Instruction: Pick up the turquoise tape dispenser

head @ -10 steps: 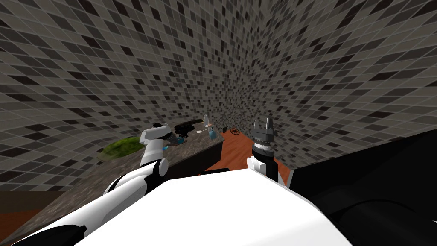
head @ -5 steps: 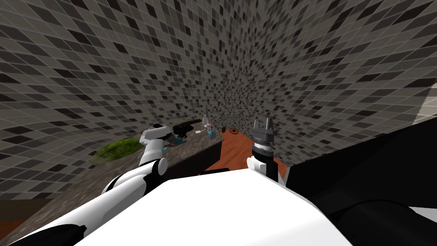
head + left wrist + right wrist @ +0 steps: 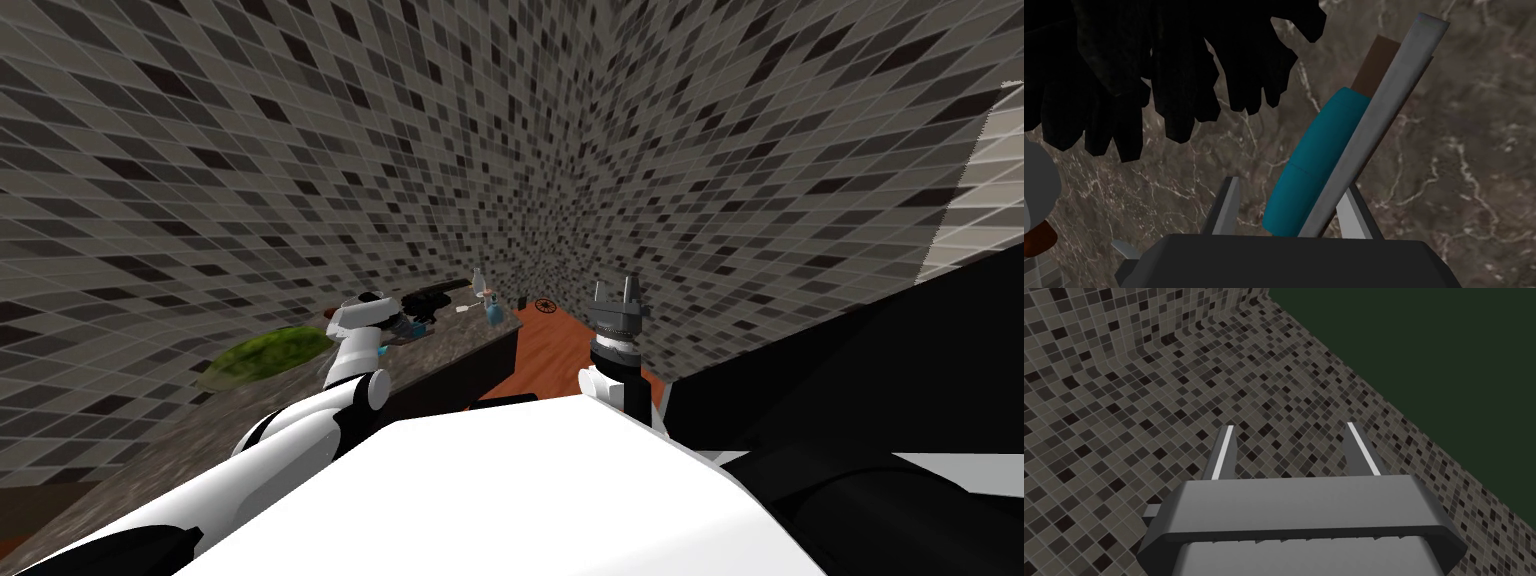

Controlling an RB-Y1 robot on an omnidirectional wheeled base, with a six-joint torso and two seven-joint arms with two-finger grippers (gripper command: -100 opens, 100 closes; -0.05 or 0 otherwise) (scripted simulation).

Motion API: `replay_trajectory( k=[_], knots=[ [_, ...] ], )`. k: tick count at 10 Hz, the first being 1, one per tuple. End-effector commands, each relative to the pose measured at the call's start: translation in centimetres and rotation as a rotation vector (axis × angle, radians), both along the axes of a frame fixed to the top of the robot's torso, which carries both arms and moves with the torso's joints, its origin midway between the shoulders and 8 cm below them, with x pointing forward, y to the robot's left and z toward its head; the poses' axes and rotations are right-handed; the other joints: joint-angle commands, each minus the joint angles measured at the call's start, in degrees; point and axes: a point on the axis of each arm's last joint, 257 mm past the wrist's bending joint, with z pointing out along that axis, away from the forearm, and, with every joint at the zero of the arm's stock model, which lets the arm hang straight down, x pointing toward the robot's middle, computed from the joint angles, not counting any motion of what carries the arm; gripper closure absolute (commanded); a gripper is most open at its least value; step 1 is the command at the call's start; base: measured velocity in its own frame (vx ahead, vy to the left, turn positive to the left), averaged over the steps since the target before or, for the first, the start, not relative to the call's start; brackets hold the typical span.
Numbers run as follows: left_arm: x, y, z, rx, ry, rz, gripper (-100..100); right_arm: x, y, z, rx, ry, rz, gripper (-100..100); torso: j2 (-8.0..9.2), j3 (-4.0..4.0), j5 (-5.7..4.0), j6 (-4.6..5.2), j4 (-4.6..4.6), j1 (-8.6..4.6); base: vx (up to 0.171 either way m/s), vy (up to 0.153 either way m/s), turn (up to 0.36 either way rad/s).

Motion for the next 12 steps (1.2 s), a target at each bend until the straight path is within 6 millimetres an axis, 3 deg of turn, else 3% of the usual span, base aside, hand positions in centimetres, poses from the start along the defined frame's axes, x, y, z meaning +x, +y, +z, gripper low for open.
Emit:
replay_trajectory(
  k=[1,4,5,6,11,12],
  knots=[
    [0.0,0.0,0.0,0.000,0.000,0.000,100,0.0,0.0,0.0,0.000,0.000,0.000,0,0.00,0.00,0.00,0.00,0.00,0.00,0.000,0.000,0.000],
    [0.0,0.0,0.0,0.001,0.000,-0.001,100,0.0,0.0,0.0,0.000,0.000,0.000,0,-0.02,-0.01,0.01,-0.03,0.00,0.00,0.000,0.000,0.000],
    [0.0,0.0,0.0,0.001,0.000,-0.001,0,0.0,0.0,0.0,0.000,0.000,0.000,0,-0.01,-0.01,0.01,-0.02,0.00,0.00,0.000,0.000,0.000],
    [0.0,-0.7,0.6,0.000,0.000,-0.015,100,0.0,0.0,0.0,0.000,0.000,0.000,0,-0.01,-0.01,0.01,-0.02,0.00,-0.01,0.021,-0.005,0.153],
    [0.0,-2.0,1.7,0.000,-0.002,-0.039,100,0.0,0.0,0.0,0.000,0.000,0.000,0,-0.05,-0.01,-0.04,-0.03,0.02,-0.09,0.025,-0.008,0.072],
    [0.0,-2.1,1.7,0.000,-0.001,-0.040,0,0.0,0.0,0.0,0.000,0.000,0.000,0,-0.03,0.00,-0.03,-0.01,0.02,-0.07,0.000,0.000,0.000]
  ],
)
